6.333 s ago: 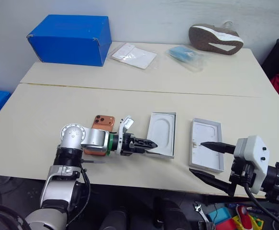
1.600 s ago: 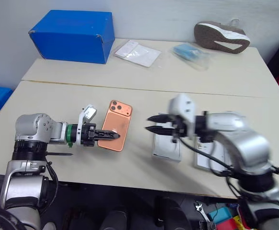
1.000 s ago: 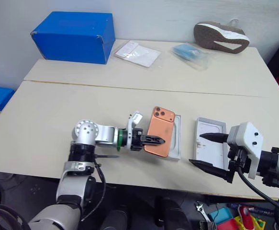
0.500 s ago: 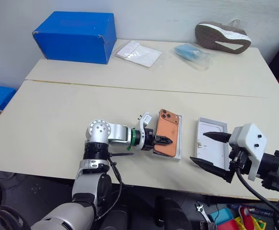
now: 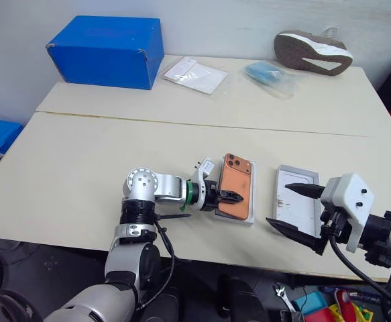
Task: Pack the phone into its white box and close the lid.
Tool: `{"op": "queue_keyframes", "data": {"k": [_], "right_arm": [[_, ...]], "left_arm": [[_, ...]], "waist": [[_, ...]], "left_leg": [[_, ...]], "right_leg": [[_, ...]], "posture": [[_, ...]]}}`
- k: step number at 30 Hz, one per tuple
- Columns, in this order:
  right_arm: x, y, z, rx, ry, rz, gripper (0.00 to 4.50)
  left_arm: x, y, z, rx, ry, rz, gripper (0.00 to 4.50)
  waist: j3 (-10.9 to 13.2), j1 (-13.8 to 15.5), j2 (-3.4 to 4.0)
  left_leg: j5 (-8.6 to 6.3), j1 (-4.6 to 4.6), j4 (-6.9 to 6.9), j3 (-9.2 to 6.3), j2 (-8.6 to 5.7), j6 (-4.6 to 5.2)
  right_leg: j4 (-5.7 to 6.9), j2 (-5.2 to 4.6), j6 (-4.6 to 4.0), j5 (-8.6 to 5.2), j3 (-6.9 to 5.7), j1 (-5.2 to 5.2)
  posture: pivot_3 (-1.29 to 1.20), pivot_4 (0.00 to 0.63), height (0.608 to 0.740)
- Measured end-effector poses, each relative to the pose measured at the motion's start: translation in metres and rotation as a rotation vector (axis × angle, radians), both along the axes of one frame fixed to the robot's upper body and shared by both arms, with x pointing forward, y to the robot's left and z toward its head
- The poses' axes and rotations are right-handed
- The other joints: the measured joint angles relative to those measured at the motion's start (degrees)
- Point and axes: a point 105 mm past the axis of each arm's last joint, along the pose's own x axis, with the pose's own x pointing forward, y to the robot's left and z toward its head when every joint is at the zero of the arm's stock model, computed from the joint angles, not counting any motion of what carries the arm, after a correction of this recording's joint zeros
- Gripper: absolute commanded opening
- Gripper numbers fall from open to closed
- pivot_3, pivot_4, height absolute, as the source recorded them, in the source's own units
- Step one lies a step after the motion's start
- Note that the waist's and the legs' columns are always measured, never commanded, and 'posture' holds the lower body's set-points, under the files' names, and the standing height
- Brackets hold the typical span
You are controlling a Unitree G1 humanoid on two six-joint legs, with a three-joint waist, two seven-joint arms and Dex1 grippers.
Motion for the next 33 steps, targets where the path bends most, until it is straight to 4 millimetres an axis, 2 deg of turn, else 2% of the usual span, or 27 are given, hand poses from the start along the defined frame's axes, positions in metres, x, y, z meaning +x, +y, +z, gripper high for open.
{"op": "queue_keyframes", "data": {"k": [1, 3, 13, 27, 33], "right_arm": [[0.0, 0.0, -0.001, 0.001, 0.002, 0.002, 4.5], [-0.001, 0.002, -0.002, 0.006, 0.005, 0.012, 4.5], [0.0, 0.003, -0.001, 0.002, -0.008, 0.012, 4.5], [0.001, 0.005, -0.002, 0.009, -0.016, 0.014, 4.5], [0.002, 0.006, -0.004, 0.012, -0.012, 0.012, 4.5]], "left_arm": [[0.0, 0.0, 0.0, 0.001, -0.001, -0.001, 0.84], [0.0, 0.0, 0.001, 0.0, -0.007, -0.005, 1.29], [-0.005, -0.002, 0.015, -0.055, -0.043, -0.059, 4.47], [-0.006, 0.006, 0.023, 0.024, -0.119, -0.151, 4.47], [-0.009, -0.001, 0.032, 0.04, -0.157, -0.213, 4.47]], "waist": [[0.0, 0.0, 0.0], [0.0, -0.01, 0.0], [-0.01, -0.09, 0.0], [-0.02, -0.27, 0.01], [-0.02, -0.25, 0.01]], "left_leg": [[0.0, 0.0, 0.0, 0.0, 0.0, 0.0], [0.0, 0.0, 0.0, 0.0, 0.0, -0.01], [0.02, 0.02, 0.01, 0.0, 0.0, -0.03], [0.03, 0.03, -0.01, 0.0, -0.01, -0.04], [0.04, 0.02, 0.01, 0.0, -0.02, -0.04]], "right_leg": [[0.0, 0.0, 0.0, 0.0, 0.0, 0.0], [0.0, 0.0, 0.0, 0.0, 0.0, 0.0], [0.04, 0.01, 0.0, 0.0, 0.01, 0.01], [0.01, 0.02, 0.0, 0.0, -0.01, 0.0], [0.02, 0.02, 0.0, 0.0, -0.01, 0.0]], "posture": [[0.0, 0.15, 0.74], [0.0, 0.15, 0.74], [0.0, 0.15, 0.74], [0.0, 0.15, 0.74], [0.0, 0.15, 0.74]]}}
